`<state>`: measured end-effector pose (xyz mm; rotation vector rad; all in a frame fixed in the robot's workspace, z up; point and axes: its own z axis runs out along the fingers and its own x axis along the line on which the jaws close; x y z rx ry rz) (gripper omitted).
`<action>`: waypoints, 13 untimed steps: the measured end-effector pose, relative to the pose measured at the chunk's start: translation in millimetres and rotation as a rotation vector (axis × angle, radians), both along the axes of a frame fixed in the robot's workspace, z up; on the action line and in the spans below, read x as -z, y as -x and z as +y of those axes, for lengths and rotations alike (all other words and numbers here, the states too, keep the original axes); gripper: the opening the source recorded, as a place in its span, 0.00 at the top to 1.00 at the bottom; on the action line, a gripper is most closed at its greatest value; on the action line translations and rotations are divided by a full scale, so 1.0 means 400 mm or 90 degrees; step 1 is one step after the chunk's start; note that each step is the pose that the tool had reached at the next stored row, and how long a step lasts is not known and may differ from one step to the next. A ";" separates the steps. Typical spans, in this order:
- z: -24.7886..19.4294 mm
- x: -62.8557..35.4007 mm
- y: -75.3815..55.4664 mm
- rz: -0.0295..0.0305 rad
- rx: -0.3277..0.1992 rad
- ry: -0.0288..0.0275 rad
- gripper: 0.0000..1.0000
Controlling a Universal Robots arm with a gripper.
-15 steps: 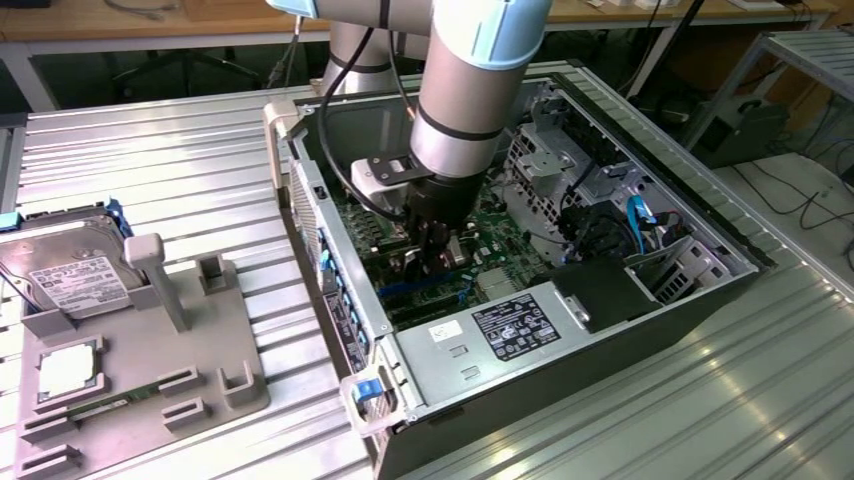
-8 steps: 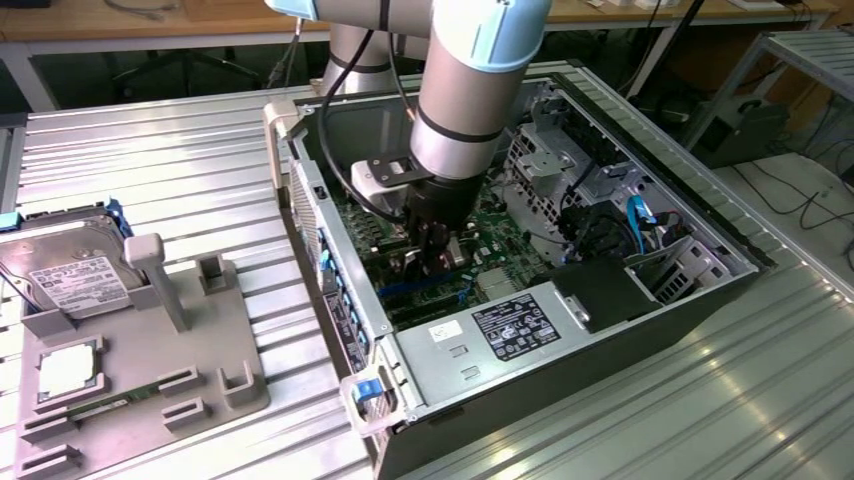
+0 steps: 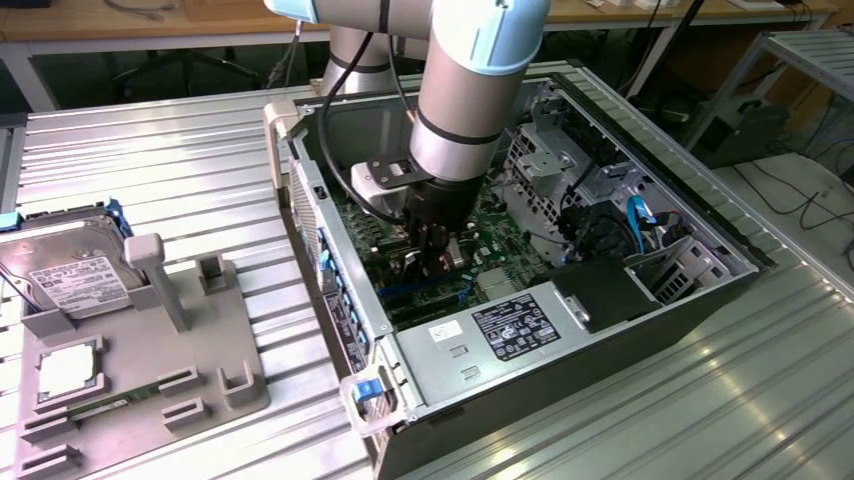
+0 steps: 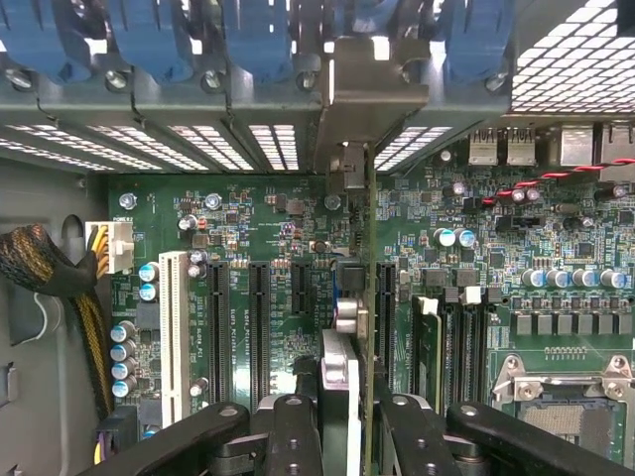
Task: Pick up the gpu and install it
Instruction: 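Insert the gpu into the slot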
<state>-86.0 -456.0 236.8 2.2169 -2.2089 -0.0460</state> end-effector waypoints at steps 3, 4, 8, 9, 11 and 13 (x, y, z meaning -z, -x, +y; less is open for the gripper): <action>0.000 0.000 0.000 -0.0001 0.000 -0.0002 0.71; 0.000 0.000 0.000 -0.0001 0.000 -0.0002 0.71; 0.000 0.000 0.000 -0.0001 0.000 -0.0002 0.71; 0.000 0.000 0.000 -0.0002 0.000 -0.0003 0.71; 0.000 0.000 0.000 -0.0001 0.000 -0.0002 0.71; 0.000 0.000 0.000 -0.0001 0.000 -0.0002 0.71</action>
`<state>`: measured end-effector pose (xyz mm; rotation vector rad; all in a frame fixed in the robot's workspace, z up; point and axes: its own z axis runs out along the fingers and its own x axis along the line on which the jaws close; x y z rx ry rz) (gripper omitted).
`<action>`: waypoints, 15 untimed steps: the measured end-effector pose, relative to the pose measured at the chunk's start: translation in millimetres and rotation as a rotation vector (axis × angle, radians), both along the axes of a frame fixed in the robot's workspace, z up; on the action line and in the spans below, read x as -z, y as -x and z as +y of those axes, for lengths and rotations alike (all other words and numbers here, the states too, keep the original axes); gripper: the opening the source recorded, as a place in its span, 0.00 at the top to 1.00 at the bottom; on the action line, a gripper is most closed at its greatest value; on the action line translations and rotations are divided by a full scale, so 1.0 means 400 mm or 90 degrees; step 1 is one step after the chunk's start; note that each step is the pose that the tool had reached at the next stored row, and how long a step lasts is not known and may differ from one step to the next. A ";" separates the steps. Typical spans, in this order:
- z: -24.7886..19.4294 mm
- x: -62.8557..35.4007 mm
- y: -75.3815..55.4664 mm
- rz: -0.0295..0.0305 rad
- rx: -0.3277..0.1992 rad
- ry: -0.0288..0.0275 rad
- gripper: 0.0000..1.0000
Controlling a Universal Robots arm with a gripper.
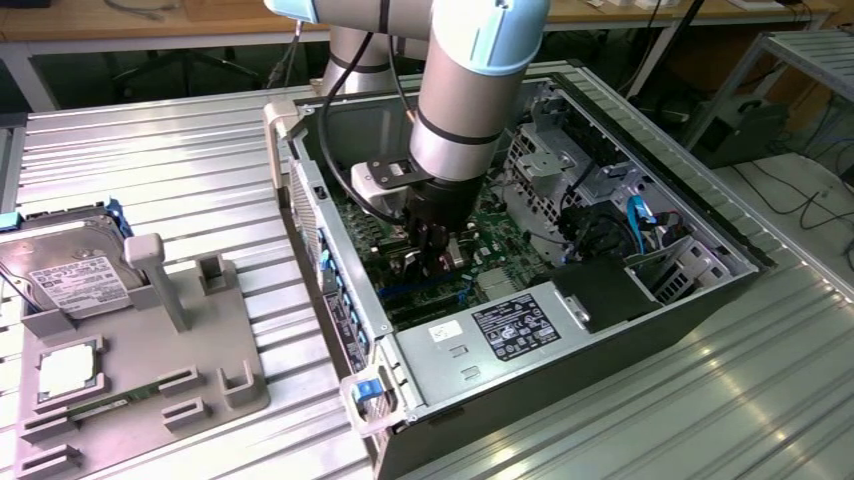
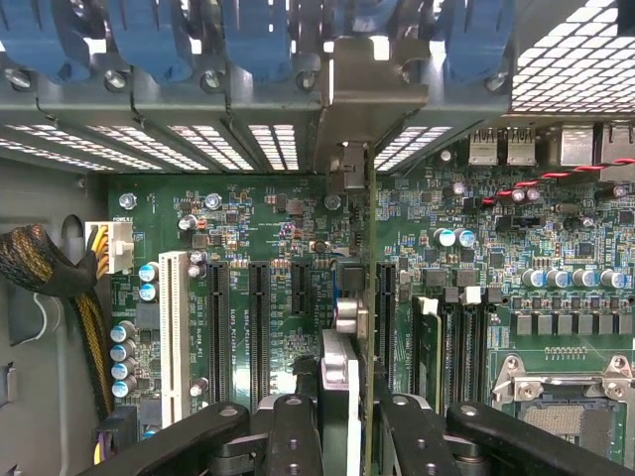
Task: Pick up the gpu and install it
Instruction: 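Insert the gpu into the slot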
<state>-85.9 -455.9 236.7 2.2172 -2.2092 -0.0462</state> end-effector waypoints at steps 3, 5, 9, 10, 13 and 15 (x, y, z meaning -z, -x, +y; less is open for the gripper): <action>0.000 0.000 0.000 0.0000 0.000 0.0000 0.71; 0.000 0.002 0.000 0.0000 0.000 0.0001 0.71; 0.000 0.011 0.001 0.0002 0.000 0.0000 0.71; 0.000 0.012 0.001 0.0005 0.000 0.0000 0.71; 0.000 0.012 0.001 0.0008 0.000 0.0001 0.71; 0.000 0.012 0.000 0.0007 0.000 0.0000 0.71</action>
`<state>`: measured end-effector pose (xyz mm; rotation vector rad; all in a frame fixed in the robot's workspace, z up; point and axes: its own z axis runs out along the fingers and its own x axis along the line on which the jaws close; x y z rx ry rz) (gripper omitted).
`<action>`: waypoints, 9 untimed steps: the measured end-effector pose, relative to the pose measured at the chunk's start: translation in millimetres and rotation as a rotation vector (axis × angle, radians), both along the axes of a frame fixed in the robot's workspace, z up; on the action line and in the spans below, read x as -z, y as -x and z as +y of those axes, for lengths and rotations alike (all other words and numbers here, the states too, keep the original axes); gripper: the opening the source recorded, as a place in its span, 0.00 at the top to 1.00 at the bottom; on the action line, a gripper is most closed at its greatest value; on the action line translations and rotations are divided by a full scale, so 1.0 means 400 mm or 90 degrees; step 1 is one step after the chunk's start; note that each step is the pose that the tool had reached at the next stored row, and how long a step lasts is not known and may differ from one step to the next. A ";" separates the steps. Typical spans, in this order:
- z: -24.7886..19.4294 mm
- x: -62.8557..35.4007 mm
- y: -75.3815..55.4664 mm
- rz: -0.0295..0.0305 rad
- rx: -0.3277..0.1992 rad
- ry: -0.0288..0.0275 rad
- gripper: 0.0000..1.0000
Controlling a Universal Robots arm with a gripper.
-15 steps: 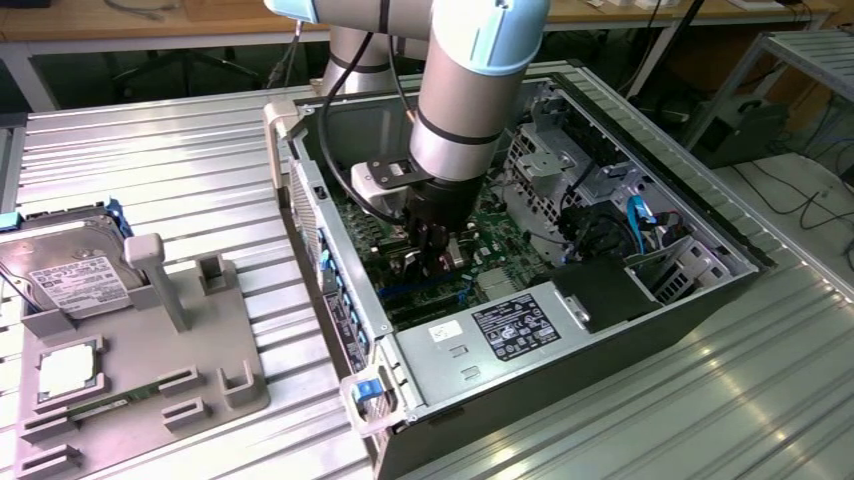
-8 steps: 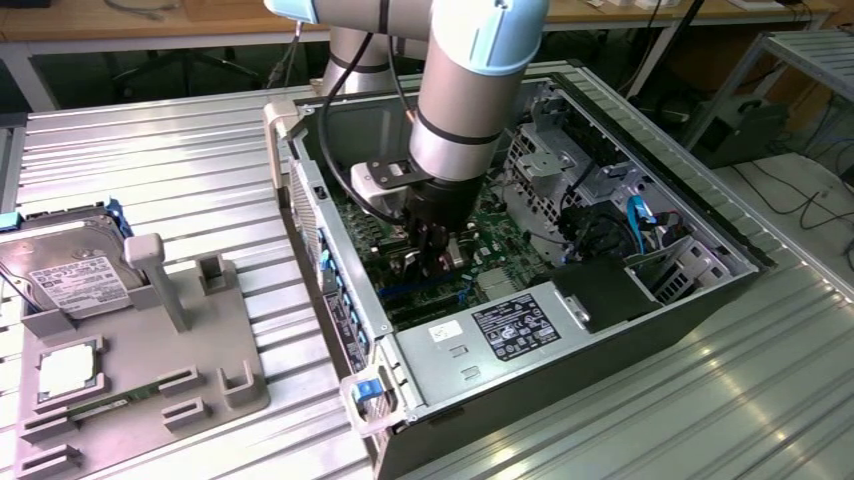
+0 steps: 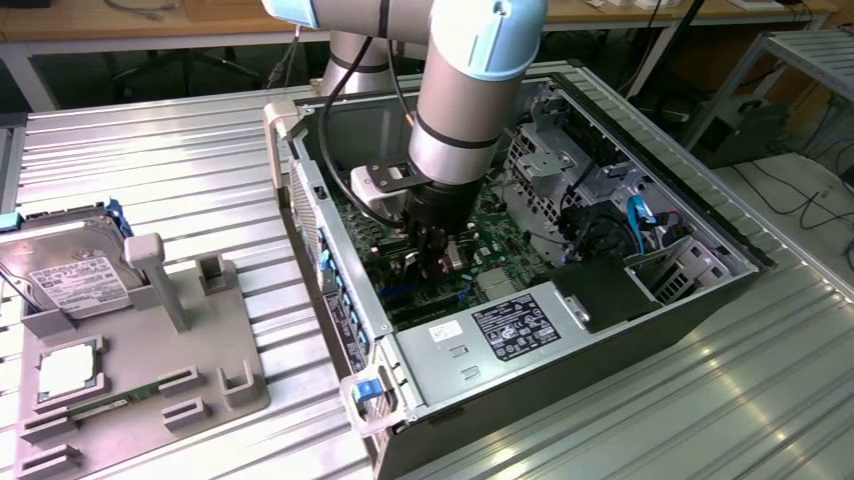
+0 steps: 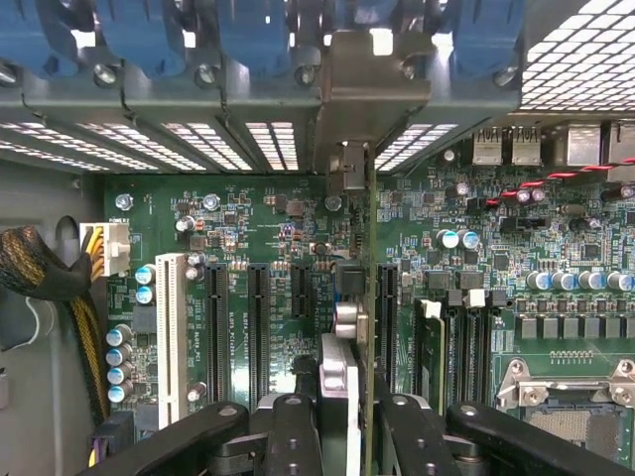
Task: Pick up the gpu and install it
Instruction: 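Insert the gpu into the slot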
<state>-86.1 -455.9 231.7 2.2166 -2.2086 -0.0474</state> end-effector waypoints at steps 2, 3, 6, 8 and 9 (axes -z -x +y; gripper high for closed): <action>0.000 -0.002 0.000 -0.0003 0.000 -0.0006 0.71; 0.000 -0.004 0.000 -0.0004 0.000 -0.0008 0.71; 0.000 -0.006 0.000 0.0000 0.000 -0.0001 0.71; 0.000 -0.008 0.000 0.0000 0.000 0.0000 0.71; 0.000 -0.008 0.000 0.0000 0.000 -0.0001 0.71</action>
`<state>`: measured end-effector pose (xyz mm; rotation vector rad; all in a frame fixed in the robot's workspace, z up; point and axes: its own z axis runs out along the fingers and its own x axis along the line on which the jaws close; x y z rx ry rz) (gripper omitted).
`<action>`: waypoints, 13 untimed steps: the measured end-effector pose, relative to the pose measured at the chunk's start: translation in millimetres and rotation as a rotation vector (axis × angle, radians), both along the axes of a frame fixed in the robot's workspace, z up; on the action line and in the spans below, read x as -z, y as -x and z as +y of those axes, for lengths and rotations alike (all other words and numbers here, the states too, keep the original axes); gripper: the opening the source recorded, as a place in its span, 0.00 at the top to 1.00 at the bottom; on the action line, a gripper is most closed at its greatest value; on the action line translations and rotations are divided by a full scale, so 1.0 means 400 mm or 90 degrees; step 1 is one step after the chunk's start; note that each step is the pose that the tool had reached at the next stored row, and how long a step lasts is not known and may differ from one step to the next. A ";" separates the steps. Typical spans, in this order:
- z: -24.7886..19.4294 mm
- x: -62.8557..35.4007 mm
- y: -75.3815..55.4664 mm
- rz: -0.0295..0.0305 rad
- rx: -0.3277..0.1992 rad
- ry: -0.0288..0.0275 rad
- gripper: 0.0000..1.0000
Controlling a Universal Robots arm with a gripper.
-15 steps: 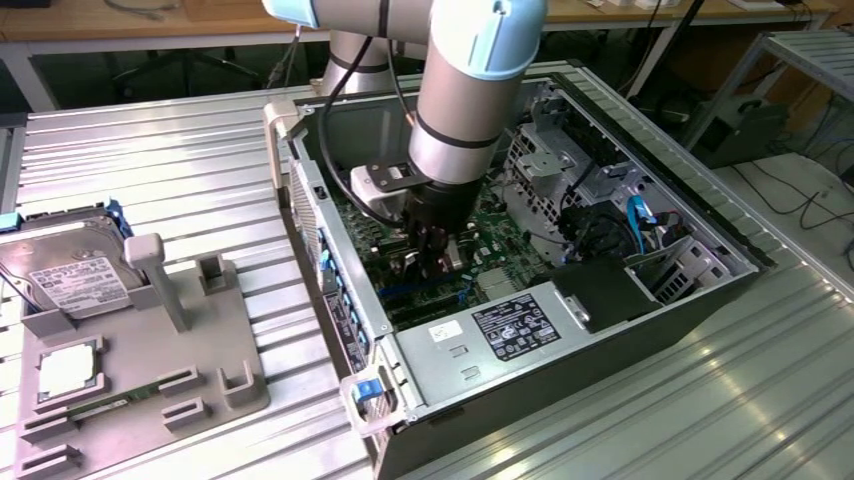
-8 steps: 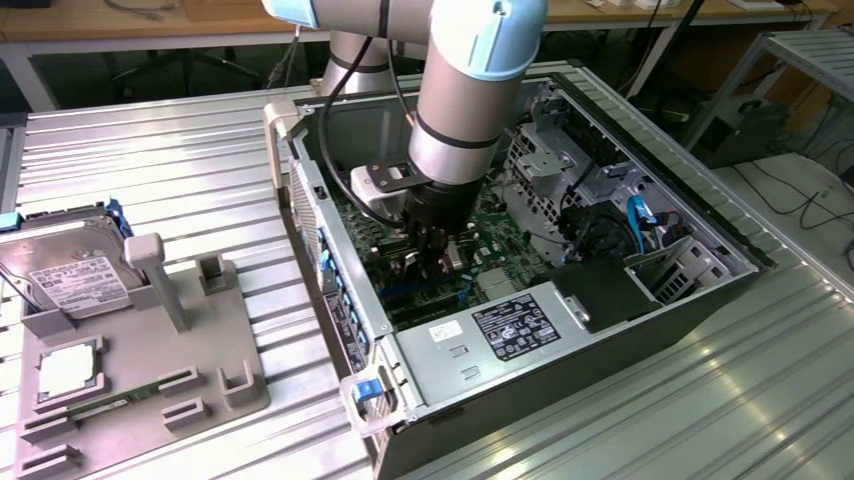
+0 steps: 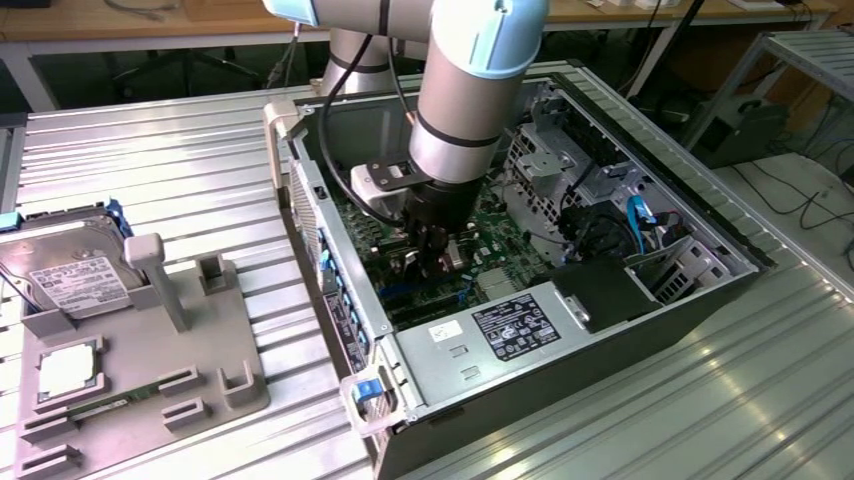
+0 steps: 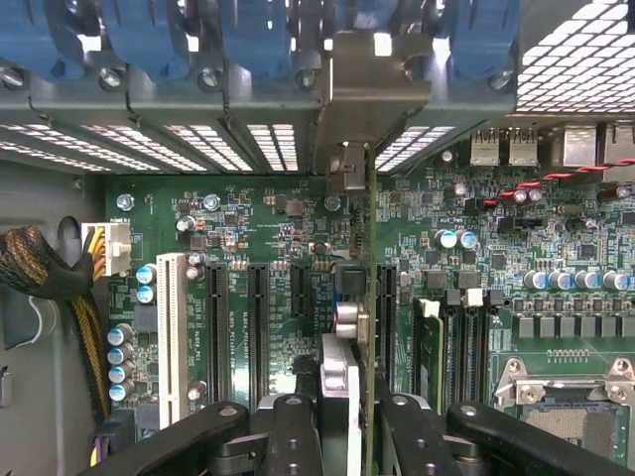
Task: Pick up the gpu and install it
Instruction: 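Insert the gpu into the slot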
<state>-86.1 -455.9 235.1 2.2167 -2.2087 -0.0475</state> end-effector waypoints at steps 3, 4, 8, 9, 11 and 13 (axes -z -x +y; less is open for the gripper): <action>0.000 0.000 0.000 0.0000 0.000 0.0000 0.71; 0.000 0.000 0.000 0.0000 0.000 0.0000 0.71; -0.008 0.000 0.000 -0.0001 0.000 -0.0001 0.71; -0.008 0.000 0.000 -0.0001 0.000 -0.0001 0.71; -0.008 0.000 0.000 0.0000 0.000 0.0000 0.71; -0.008 0.000 0.000 0.0001 0.000 0.0001 0.71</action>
